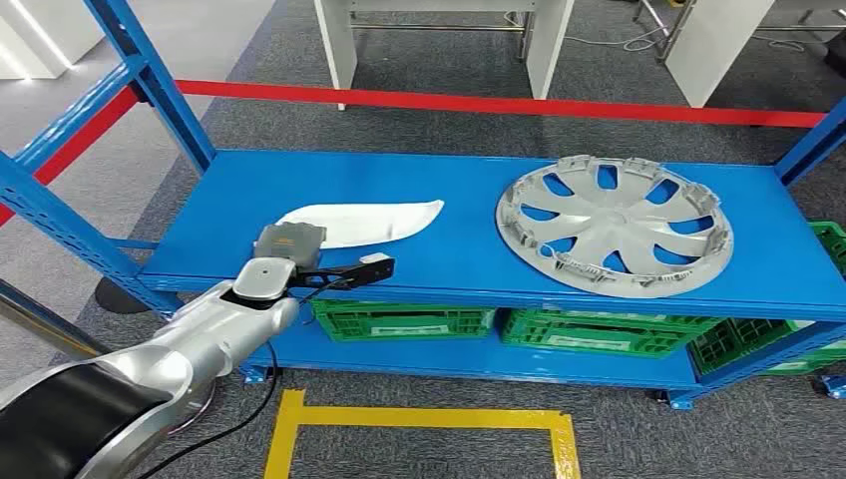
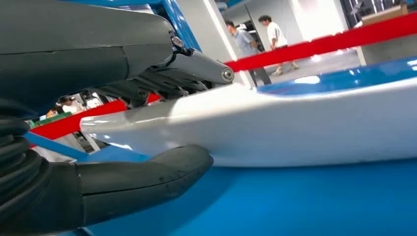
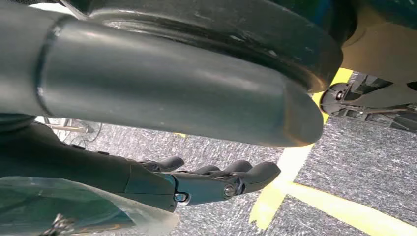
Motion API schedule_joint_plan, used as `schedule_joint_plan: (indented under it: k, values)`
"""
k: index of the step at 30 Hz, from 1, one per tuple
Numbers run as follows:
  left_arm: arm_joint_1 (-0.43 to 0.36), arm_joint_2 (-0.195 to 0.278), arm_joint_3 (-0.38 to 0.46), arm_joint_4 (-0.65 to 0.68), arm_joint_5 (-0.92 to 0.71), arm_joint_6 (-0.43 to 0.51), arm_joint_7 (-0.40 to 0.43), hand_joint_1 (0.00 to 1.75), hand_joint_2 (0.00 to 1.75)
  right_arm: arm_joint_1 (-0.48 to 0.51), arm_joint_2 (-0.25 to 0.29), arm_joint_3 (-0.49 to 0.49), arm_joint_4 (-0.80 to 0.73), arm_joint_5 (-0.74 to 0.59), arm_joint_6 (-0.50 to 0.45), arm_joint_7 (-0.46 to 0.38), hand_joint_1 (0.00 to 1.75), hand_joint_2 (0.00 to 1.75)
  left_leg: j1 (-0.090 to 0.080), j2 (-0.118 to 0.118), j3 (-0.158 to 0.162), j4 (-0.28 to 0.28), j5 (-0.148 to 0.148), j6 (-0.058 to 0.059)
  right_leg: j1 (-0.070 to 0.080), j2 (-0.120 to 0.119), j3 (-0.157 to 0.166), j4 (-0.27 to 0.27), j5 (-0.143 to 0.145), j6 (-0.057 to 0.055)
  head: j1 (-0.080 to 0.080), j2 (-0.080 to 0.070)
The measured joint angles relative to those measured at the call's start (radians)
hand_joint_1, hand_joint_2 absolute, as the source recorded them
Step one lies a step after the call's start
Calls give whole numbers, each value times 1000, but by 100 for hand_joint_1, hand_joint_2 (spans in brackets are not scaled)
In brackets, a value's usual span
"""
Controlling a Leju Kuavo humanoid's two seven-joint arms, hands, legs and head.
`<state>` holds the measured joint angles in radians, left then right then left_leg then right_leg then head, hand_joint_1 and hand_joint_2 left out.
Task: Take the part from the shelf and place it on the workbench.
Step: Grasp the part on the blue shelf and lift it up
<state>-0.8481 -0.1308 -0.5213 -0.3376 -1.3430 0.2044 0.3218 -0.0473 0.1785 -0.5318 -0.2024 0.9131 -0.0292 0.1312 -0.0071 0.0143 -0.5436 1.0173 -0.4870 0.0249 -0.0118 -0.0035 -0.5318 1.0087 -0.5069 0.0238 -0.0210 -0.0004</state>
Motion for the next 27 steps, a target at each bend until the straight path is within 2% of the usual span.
schedule_joint_plan:
  k: [5,11,15,18,20,22,24,26,27]
  values:
    - [1,2,2,0,-12,16,-4,175,175,0,0,0,0,4,-3,-4,0,0,0,0,0,0,0,0,0,1,0,0,0,0,0,0]
    - [24,4,34,0,36,103,-122,175,175,1,0,0,0,5,-5,-18,0,0,0,0,0,0,0,0,0,0,0,0,0,0,0,0]
    - [65,3,78,-2,105,250,-259,175,175,2,0,0,0,6,-10,-25,0,0,0,0,0,0,0,0,0,0,0,0,0,0,0,0]
    - [102,-6,135,-17,227,408,-429,175,175,3,0,-1,0,7,-22,-24,0,0,0,0,0,0,0,0,0,0,-1,0,0,0,0,0]
    - [118,-17,180,-31,291,465,-509,175,175,4,-1,-2,0,7,-26,-21,0,0,0,0,-1,0,0,0,0,0,-1,0,0,0,0,0]
    - [125,-27,212,-42,320,479,-543,175,175,4,-1,-5,0,7,-27,-16,0,0,0,0,-1,0,0,0,0,1,-1,0,0,0,0,0]
    - [147,-41,239,-78,409,477,-625,175,175,7,-1,-9,0,6,-30,-2,0,0,0,0,-1,1,0,0,0,1,-2,0,1,0,0,0]
    - [194,-62,260,-180,555,460,-738,175,175,12,-1,-14,0,5,-37,13,0,0,0,0,-2,1,0,0,0,0,-2,0,1,0,0,0]
    - [225,-71,263,-256,621,440,-768,175,175,14,-1,-17,0,4,-42,16,0,0,0,0,-3,1,0,0,0,0,-3,0,1,0,0,0]
